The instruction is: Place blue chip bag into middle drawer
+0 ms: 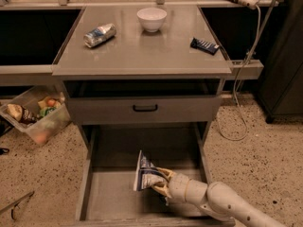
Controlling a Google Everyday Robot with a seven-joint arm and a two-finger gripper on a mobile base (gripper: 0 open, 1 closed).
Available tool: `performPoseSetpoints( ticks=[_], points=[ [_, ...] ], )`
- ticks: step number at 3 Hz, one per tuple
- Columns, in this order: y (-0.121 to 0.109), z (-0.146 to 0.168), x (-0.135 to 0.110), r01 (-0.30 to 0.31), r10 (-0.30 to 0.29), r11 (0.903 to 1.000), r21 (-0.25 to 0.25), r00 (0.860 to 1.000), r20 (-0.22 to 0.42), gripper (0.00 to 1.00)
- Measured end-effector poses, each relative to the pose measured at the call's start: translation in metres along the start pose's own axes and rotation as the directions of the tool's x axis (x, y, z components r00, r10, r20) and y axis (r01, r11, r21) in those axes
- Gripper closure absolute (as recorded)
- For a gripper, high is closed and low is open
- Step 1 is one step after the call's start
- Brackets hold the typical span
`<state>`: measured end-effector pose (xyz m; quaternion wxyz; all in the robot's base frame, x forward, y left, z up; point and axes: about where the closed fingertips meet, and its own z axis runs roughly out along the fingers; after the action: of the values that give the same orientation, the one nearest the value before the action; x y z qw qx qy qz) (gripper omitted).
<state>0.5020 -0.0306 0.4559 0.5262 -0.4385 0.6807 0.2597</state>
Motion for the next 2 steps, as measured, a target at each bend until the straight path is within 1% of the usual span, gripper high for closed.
performPoseSetpoints(
  ticks=[1,2],
  points=[
    [0.0,0.01,0.008,-0.012,0.012,0.9999,-0.005,1.0,-0.011,1.0],
    [-0.007,0.032,0.025,-0.04,0.039,0.9992,-0.004,0.998,-0.051,1.0]
  ],
)
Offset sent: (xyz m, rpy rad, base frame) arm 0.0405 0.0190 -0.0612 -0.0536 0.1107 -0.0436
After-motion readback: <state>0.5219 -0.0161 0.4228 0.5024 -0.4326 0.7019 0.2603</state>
